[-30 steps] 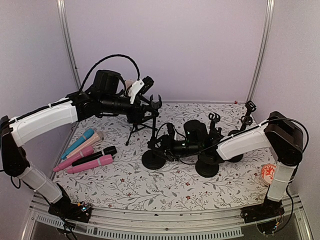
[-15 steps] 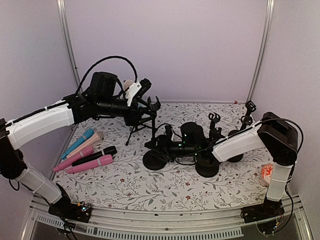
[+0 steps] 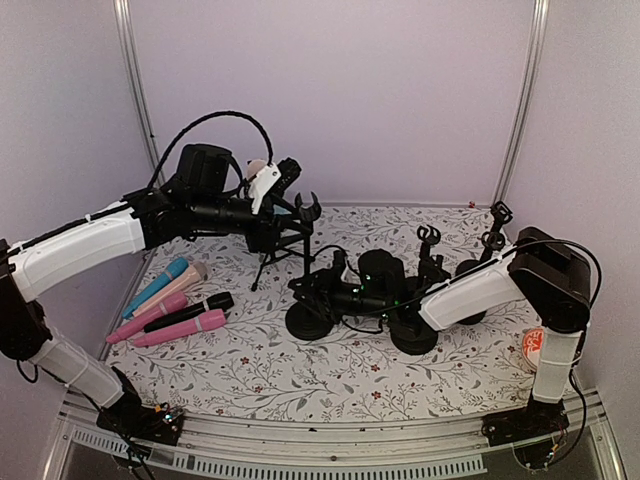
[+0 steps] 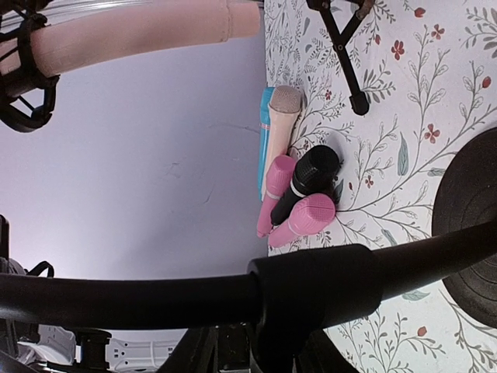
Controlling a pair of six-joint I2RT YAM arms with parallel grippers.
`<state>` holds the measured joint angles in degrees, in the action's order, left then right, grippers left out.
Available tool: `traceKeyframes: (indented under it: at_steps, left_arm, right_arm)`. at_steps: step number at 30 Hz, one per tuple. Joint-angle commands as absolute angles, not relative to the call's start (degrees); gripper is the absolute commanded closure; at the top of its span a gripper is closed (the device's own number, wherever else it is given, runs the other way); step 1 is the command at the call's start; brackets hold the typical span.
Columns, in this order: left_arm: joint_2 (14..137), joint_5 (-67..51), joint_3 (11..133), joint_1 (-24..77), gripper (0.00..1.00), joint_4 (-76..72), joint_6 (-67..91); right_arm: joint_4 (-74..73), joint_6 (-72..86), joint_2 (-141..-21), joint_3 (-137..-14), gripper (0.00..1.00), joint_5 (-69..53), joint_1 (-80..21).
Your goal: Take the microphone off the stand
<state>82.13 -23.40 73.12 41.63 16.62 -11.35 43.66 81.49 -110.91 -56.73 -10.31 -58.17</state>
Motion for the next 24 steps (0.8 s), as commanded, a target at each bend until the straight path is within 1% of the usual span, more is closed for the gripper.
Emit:
traceKeyframes:
  at_steps: [1, 3, 5, 7, 8, 9, 10, 11, 24]
  left_arm:
    - [80.2, -23.1, 72.5, 42.1, 0.47, 16.6, -13.3]
    - [79.9, -23.3, 72.4, 42.1, 0.47, 16.6, -13.5]
    - [79.7, -23.4, 72.5, 42.2, 0.47, 16.7, -13.7]
    - [79.6, -23.5, 72.6, 42.1, 0.47, 16.9, -14.1]
    - [79.6, -23.5, 72.7, 42.2, 0.47, 17.0, -14.3]
    - [79.4, -23.5, 72.8, 42.2, 0.47, 17.1, -14.6]
    - [79.4, -23.8, 72.8, 42.2, 0.47, 17.3, -14.7]
    - [79.4, -24.0, 72.9, 42.2, 0.47, 17.4, -15.0]
    - [82.2, -28.8, 77.1, 42.2, 0.51, 19.3, -17.2]
  right_arm:
    - [45.7, 82.7, -112.0, -56.6, 0.66, -6.7, -58.6]
    - [45.5, 82.8, -112.1, -56.4, 0.67, -5.9, -58.5]
    - [45.5, 82.9, -112.1, -56.0, 0.71, -5.4, -58.6]
    - [45.3, 82.9, -112.1, -55.9, 0.79, -5.3, -58.5]
    - [44.9, 82.8, -111.9, -55.8, 0.88, -5.2, -58.6]
    - [44.3, 82.6, -111.7, -55.8, 0.94, -5.2, -58.6]
    - [43.5, 82.4, -111.5, -55.7, 0.98, -5.2, -58.6]
    - [42.7, 82.0, -111.3, -55.7, 1.00, -5.1, -58.7]
    - [26.4, 71.4, -107.8, -56.5, 1.00, -5.7, -58.6]
